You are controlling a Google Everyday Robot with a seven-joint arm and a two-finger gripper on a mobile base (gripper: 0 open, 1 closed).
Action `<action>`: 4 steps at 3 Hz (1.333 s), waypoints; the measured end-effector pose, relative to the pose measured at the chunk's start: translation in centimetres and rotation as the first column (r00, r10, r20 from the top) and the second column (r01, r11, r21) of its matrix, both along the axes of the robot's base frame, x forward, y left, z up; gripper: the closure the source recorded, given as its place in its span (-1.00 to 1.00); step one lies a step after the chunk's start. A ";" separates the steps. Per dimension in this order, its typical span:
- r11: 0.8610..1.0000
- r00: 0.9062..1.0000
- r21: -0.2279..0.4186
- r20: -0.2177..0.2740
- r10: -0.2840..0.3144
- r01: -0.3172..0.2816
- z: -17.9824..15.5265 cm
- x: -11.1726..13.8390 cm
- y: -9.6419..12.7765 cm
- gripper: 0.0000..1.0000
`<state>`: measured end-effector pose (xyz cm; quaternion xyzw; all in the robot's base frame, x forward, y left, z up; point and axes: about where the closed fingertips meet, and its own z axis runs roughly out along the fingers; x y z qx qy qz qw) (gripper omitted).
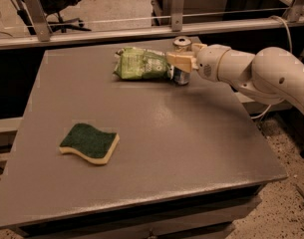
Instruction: Move redbull can near green jalapeno chip bag
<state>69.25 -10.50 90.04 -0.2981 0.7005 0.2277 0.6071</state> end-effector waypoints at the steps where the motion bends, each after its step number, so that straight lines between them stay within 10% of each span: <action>1: 1.000 1.000 0.002 0.007 0.013 -0.013 0.0 -0.6 -0.2 -0.77; 4: 0.984 0.994 -0.142 -0.018 0.109 -0.111 2.0 -10.6 -8.6 -1.00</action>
Offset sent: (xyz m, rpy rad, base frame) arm -0.0501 -0.0344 0.0098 -0.0459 -0.0025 0.0626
